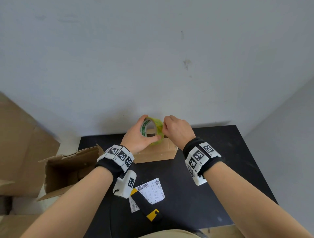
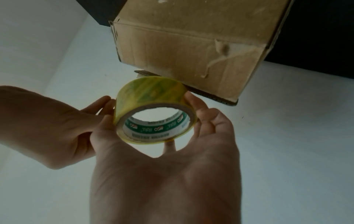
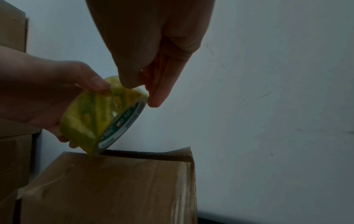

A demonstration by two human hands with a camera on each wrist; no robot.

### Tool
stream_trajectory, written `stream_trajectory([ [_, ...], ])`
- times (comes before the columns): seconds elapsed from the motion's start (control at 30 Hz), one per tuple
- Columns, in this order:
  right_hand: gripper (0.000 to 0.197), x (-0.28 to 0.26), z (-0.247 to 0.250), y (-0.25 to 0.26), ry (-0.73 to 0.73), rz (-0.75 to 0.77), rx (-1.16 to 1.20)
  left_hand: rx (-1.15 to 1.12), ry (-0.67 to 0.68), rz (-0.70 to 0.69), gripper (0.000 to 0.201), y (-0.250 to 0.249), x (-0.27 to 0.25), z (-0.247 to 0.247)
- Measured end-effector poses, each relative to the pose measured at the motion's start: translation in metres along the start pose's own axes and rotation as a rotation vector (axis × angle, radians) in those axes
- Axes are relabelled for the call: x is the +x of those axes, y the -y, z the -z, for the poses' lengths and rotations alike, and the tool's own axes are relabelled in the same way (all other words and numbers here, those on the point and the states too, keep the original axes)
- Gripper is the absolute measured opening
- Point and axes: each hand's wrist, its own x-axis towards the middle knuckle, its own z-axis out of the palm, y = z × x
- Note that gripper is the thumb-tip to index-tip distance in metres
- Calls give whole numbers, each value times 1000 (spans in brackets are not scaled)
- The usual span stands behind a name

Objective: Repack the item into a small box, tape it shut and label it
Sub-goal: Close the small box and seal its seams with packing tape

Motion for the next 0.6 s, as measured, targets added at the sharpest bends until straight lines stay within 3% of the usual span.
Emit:
stream_trajectory([
  [0.07, 11, -1, -5, -2, -35, -73, 179, -22, -8, 14, 92, 4, 0, 0],
  [0.1, 9, 1, -1, -1, 20, -186, 283, -38, -22, 10, 91, 6, 0, 1],
  [0.2, 22, 2, 9, -4, 230, -654, 775, -111, -72, -18, 90, 11, 0, 2],
  [0.27, 28, 1, 11, -3, 358, -842, 1264, -154, -84, -42, 91, 11, -1, 2],
  [0.37, 31, 0, 8, -1, 401, -874, 1603, -180, -112, -73, 95, 11, 1, -1],
  [0.6, 38, 0, 3, -1, 368, -891, 1806, -149, -195, -107, 96, 9, 5, -6],
])
